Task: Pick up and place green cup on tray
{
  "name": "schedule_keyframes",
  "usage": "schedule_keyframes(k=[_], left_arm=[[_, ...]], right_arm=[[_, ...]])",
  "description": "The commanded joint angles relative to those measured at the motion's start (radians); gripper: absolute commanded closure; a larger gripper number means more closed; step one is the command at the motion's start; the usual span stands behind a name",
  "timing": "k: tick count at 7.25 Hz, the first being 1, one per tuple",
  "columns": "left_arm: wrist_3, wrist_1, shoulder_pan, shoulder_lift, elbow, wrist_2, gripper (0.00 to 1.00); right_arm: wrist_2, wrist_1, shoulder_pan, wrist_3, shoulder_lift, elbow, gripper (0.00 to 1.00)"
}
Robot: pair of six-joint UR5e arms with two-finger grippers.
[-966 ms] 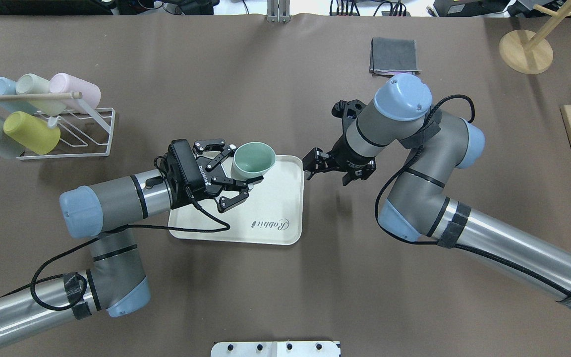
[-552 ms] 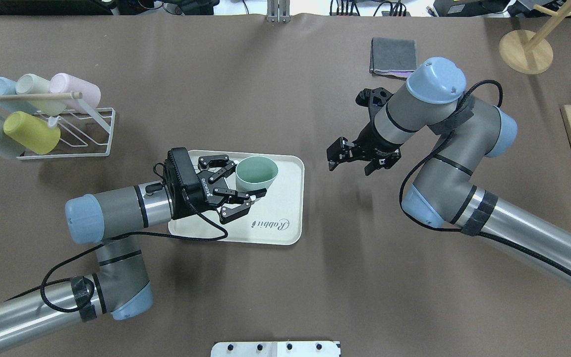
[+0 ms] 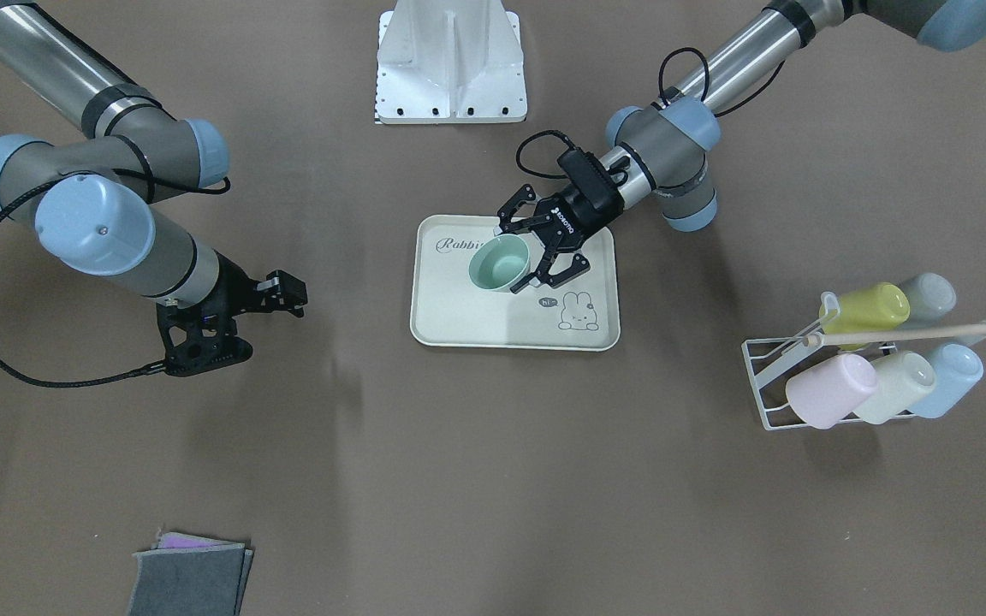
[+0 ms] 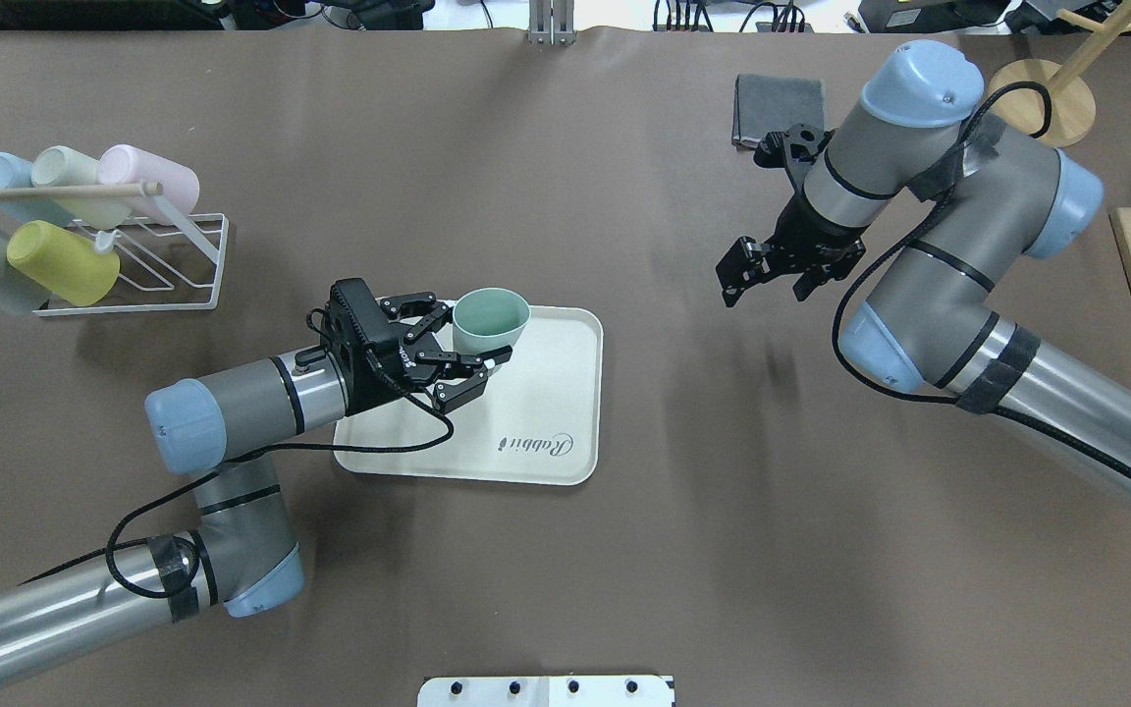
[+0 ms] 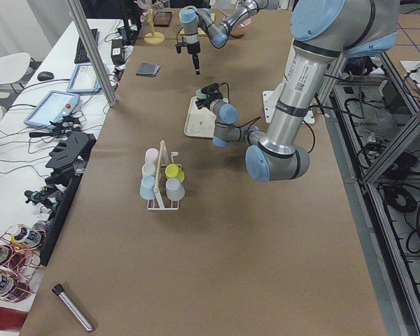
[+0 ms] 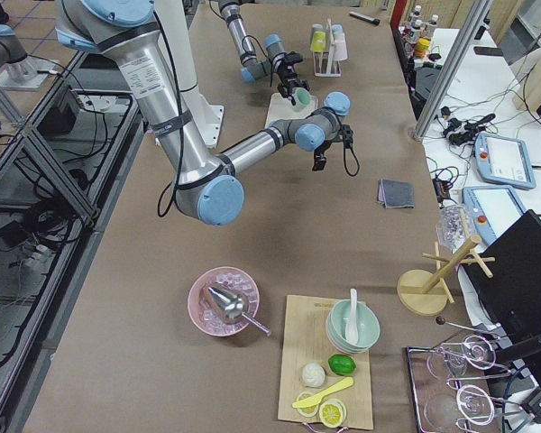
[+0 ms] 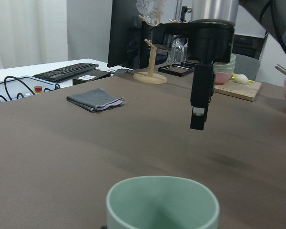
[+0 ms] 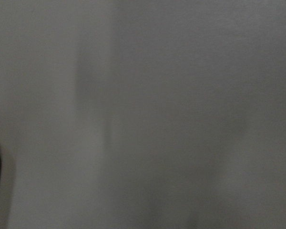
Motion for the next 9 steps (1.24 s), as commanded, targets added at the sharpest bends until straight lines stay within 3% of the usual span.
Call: schedule_keyframes(k=[1, 5, 9], left_arm=[[-0.008, 0.0, 0.004, -0.032, 0.05, 0.025, 0.85], [-0.003, -0.007, 0.03, -0.035, 0.07, 0.022, 0.84], [-0.003, -0.008, 0.051, -0.036, 0.069, 0.02, 0.77]], right_arm=[[0.014, -0.043, 0.078, -0.099, -0.138, 0.076, 0.0], [0.022, -0.04, 0.213, -0.207, -0.409, 0.227, 0.0], [0.046, -0.092, 0.436, -0.474, -0.552, 0.258, 0.0]])
